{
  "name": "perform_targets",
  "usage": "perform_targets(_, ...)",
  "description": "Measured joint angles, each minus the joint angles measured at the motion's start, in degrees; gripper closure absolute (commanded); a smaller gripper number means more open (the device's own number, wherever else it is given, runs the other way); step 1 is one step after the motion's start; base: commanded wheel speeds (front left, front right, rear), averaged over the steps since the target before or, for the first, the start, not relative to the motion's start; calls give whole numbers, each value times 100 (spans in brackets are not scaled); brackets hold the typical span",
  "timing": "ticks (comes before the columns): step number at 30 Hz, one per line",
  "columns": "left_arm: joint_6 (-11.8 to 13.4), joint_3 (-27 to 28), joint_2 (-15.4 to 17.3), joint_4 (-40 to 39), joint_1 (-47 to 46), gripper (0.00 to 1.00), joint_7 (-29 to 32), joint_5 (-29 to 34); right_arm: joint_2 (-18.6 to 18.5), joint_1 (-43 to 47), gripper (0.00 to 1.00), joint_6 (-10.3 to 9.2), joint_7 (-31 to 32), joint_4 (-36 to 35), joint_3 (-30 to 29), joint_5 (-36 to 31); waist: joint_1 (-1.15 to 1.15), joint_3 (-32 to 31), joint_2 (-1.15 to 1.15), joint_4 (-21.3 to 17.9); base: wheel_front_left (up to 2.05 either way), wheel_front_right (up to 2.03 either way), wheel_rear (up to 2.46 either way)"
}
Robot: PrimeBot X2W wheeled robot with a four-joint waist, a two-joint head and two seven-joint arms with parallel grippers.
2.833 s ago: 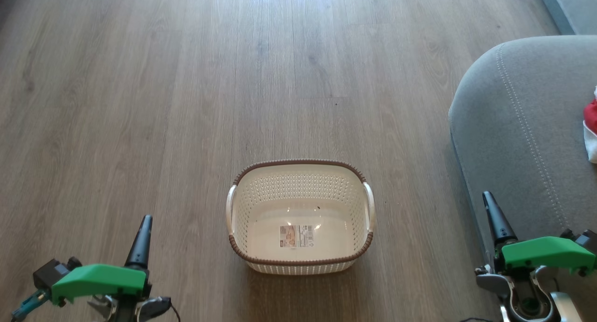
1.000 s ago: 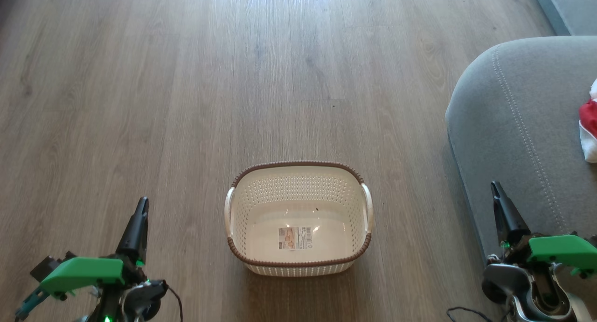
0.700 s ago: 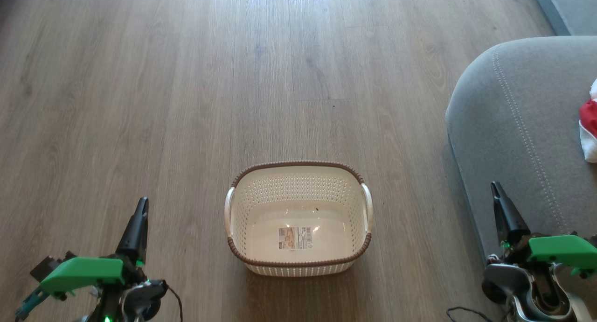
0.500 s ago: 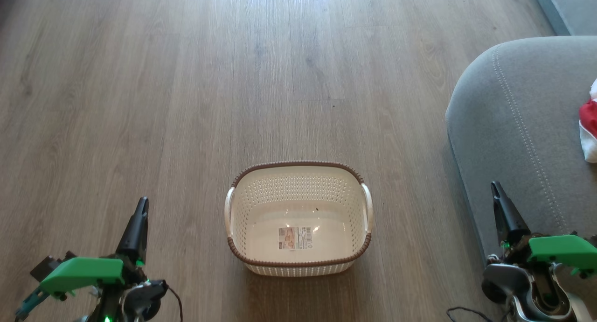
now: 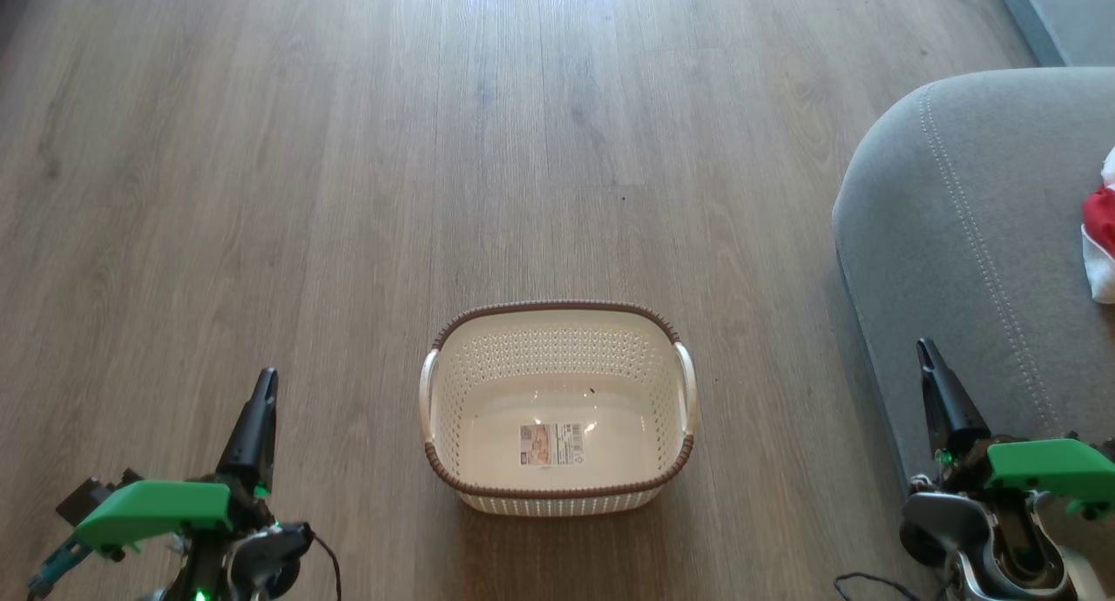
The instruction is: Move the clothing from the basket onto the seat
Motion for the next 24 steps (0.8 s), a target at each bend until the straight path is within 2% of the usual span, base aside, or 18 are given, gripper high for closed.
perform_targets(24, 0, 0, 0, 0, 0, 100, 0, 0, 0, 0, 100, 0, 0, 0, 0, 0, 0, 0, 0, 0, 0, 0, 0)
